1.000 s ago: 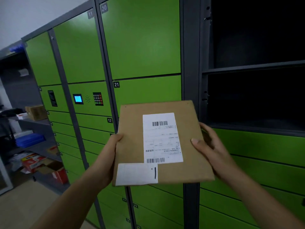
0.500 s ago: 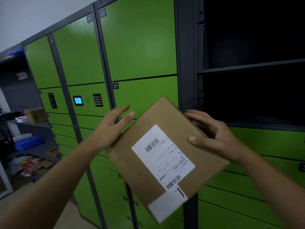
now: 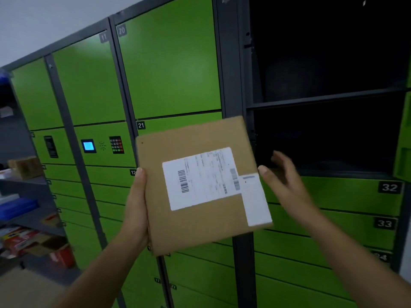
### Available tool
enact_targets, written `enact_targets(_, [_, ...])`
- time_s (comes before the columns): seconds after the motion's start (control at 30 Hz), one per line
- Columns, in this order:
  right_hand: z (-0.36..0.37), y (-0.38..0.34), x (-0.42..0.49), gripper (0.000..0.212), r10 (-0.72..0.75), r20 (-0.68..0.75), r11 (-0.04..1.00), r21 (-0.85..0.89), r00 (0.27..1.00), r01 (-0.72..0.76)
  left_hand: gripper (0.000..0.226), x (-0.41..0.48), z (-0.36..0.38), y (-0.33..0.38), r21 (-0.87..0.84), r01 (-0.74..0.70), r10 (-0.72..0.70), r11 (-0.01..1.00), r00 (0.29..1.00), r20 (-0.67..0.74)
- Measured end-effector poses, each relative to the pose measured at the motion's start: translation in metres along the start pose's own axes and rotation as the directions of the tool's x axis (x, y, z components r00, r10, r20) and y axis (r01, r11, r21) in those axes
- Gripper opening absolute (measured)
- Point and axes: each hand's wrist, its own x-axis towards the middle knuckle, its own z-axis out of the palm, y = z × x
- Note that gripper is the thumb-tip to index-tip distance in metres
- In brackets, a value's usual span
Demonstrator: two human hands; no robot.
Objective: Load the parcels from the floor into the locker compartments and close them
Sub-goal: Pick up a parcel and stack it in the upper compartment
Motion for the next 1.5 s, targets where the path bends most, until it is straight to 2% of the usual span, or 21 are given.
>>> enact_targets(0.1, [0.017,0.012,-0.019,0.064,0.119,0.034,0.958,0.259,0.992,-0.124,0.075,-0.007,0.010,-0.008,-0.142,-0.037,0.030,0.989,0.998,-0.053])
enact_targets(0.2, [0.030,0.014,-0.038,0.082,0.080,0.159,0.811,0.564,0.984,-0.157,0.071,-0.016,0.019,-0.019,-0.216,-0.061,0.044,0.974,0.996,-0.084])
enact_targets(0.3, [0.040,0.012,-0.044,0.100,0.076,0.151,0.704,0.692,0.986,-0.160,0.071,-0.024,0.026,-0.032,-0.228,-0.070,0.045,0.971,0.993,-0.113])
enact_targets(0.33, [0.041,0.011,-0.042,0.101,0.067,0.116,0.705,0.697,0.991,-0.130,0.071,-0.027,0.029,-0.032,-0.227,-0.056,0.028,0.972,0.992,-0.122])
enact_targets(0.4, [0.038,0.008,-0.036,0.087,0.058,0.059,0.742,0.665,0.997,-0.083,0.068,-0.025,0.024,-0.035,-0.161,-0.027,-0.001,0.987,0.985,-0.171])
enact_targets(0.47, [0.030,0.005,-0.028,0.068,0.033,0.019,0.788,0.615,0.999,-0.038,0.054,-0.013,0.013,-0.035,-0.009,-0.050,0.046,0.999,0.958,-0.283])
enact_targets(0.53, [0.016,0.001,-0.020,0.062,-0.013,0.010,0.836,0.549,1.000,0.005,0.049,-0.002,0.002,-0.021,0.201,-0.069,0.140,0.977,0.920,-0.365])
enact_targets(0.6, [0.000,-0.009,-0.011,0.061,-0.090,0.049,0.880,0.471,0.995,0.057,0.042,0.009,-0.003,0.000,0.408,-0.045,0.200,0.912,0.917,-0.345])
enact_targets(0.67, [-0.013,-0.024,-0.001,0.059,-0.201,0.096,0.913,0.380,0.975,0.150,0.032,0.014,0.003,0.021,0.483,-0.015,0.125,0.875,0.973,-0.196])
enact_targets(0.77, [-0.019,-0.041,0.011,0.057,-0.263,0.114,0.907,0.369,0.958,0.205,0.074,0.005,0.020,0.034,0.382,0.049,-0.048,0.923,0.999,-0.011])
enact_targets(0.83, [-0.021,-0.049,0.018,0.058,-0.230,0.116,0.894,0.417,0.966,0.163,0.083,-0.001,0.023,0.031,0.240,0.049,-0.058,0.970,0.998,0.031])
enact_targets(0.93, [-0.027,-0.063,0.026,0.053,-0.200,0.081,0.887,0.438,0.976,0.145,0.074,-0.006,0.026,0.021,0.157,-0.031,0.016,0.987,0.996,0.093])
enact_targets(1.0, [-0.027,-0.070,0.032,0.043,-0.169,0.016,0.886,0.441,0.985,0.145,0.081,-0.001,0.030,0.015,0.161,-0.099,0.081,0.982,0.990,0.114])
enact_targets(1.07, [-0.024,-0.069,0.033,0.042,-0.150,-0.015,0.905,0.402,0.989,0.143,0.067,0.005,0.037,0.017,0.104,-0.150,0.139,0.983,0.985,0.102])
enact_targets(1.13, [-0.025,-0.058,0.022,0.063,-0.128,0.052,0.947,0.303,0.990,0.107,0.058,0.014,0.042,0.024,0.037,-0.173,0.169,0.984,0.981,0.095])
enact_targets(1.2, [-0.025,-0.044,0.001,0.084,-0.112,0.178,0.969,0.237,0.978,0.068,0.064,0.025,0.043,0.036,-0.008,-0.153,0.153,0.988,0.985,0.081])
enact_targets(1.27, [-0.022,-0.031,-0.017,0.093,-0.116,0.242,0.966,0.253,0.963,0.052,0.071,0.035,0.042,0.044,0.011,-0.109,0.108,0.994,0.990,0.086])
enact_targets(1.4, [-0.018,-0.023,-0.026,0.087,-0.117,0.093,0.912,0.403,0.989,0.070,0.072,0.042,0.050,0.050,0.059,-0.064,0.055,0.996,0.988,0.142])
enact_targets(1.5, [-0.025,-0.028,-0.024,0.089,-0.147,0.018,0.909,0.397,0.989,0.128,0.065,0.038,0.055,0.047,0.055,-0.079,0.070,0.995,0.986,0.154])
